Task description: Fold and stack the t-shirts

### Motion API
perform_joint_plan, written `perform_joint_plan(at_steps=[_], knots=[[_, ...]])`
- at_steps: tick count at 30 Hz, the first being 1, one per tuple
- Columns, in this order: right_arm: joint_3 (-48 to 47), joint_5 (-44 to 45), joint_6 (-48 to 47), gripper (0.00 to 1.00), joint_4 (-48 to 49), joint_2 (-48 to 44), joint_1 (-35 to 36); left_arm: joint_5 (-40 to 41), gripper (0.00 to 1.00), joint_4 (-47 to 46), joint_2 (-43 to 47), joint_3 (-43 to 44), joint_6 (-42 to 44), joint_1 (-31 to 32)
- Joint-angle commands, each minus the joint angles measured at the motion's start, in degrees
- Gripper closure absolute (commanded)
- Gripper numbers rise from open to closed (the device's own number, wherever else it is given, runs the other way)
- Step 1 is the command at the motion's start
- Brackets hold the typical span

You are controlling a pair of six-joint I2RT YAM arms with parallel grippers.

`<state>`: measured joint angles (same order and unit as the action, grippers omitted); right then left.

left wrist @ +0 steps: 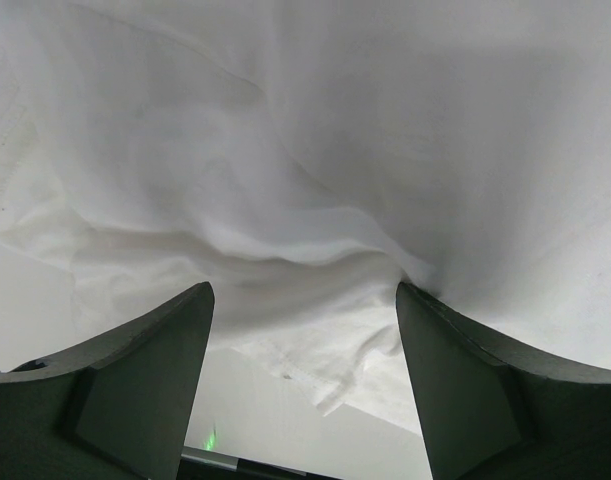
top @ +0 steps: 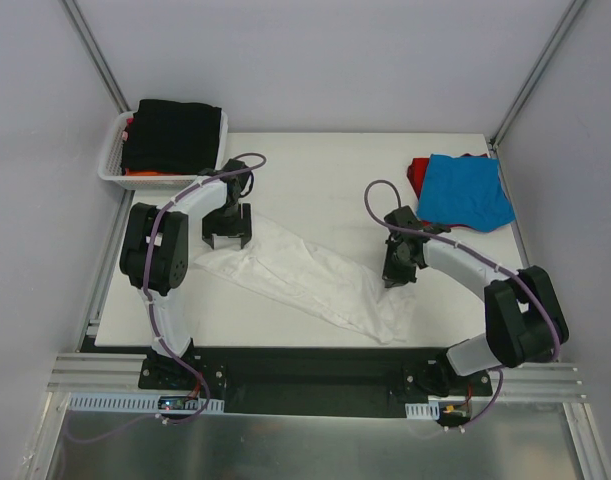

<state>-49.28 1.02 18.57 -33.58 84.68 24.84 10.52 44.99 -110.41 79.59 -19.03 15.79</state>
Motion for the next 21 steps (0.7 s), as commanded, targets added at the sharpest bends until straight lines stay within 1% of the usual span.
perform_joint_plan(at_steps=[1, 4, 10, 15, 17, 18, 21], knots=[[-4.33, 4.69, 2.44, 0.99, -5.0, -4.96, 2.75, -1.29, 0.26, 1.5, -0.42, 1.88, 0.92, 0.47], [-3.46, 4.79, 3.14, 0.99, -5.79, -4.53, 3.9, -1.3, 0.26, 1.5, -0.33, 1.71, 0.92, 0.47], [4.08, 1.54, 6.47, 0.99, -2.02, -3.03, 4.86, -1.21, 0.26, 1.41, 0.28, 1.36, 0.92, 0.38], [7.26, 0.13, 8.32, 0.99, 0.36, -2.16, 4.95, -1.29, 0.26, 1.15, 0.81, 0.13, 1.01, 0.47], [9.19, -0.49, 9.55, 0.99, 2.72, -0.24, 4.95, -1.65, 0.26, 1.15, 0.46, 0.3, 1.01, 0.38], [9.72, -2.75, 9.99, 0.99, 3.69, 0.56, 4.95, -1.73, 0.26, 1.24, 0.37, 0.47, 1.01, 0.47], [11.22, -3.39, 10.7, 0.99, 6.34, 3.38, 4.87, -2.0, 0.26, 1.32, 0.11, 1.27, 1.1, 0.38]])
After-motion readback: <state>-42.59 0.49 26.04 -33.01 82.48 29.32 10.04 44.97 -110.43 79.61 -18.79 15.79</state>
